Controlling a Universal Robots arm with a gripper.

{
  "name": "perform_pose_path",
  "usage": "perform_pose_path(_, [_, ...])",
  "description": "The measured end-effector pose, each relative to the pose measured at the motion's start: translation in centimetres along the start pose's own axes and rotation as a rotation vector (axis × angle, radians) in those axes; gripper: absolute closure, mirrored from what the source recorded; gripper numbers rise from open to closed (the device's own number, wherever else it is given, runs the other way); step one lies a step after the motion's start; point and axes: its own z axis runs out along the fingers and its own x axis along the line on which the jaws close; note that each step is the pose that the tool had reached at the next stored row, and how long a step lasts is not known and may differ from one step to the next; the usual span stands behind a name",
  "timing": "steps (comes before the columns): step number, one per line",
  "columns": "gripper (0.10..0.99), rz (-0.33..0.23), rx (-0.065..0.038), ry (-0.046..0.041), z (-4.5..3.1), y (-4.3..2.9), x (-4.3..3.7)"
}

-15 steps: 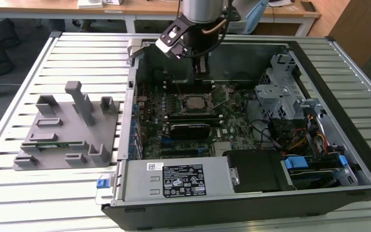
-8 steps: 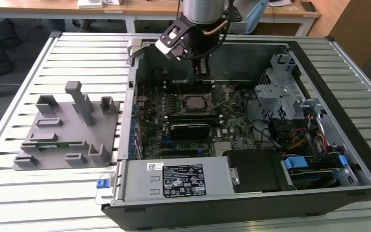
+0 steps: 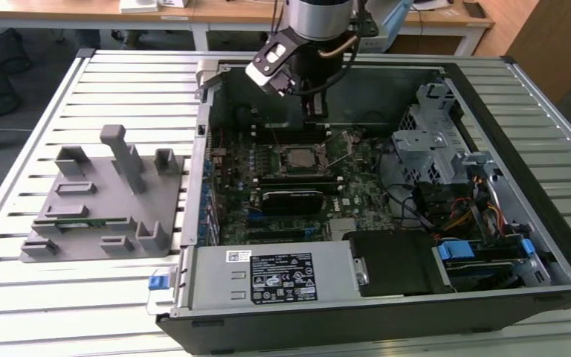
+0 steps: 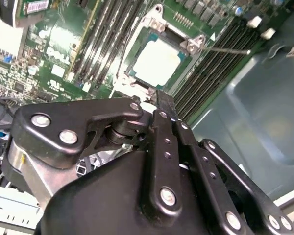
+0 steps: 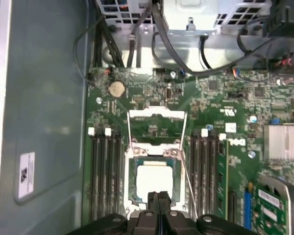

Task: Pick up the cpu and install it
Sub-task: 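Close the cpu cover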

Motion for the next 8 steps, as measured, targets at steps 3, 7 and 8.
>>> perform_pose_path(3, [0.98,0.0,0.001,0.0001,0.17,0.69,-0.02])
perform_pose_path(7, [0.98,0.0,0.001,-0.0001,0.39,1.39,-0.04])
perform_pose_path(8, [0.98,0.0,0.001,-0.0001,0.45,1.6,-0.04])
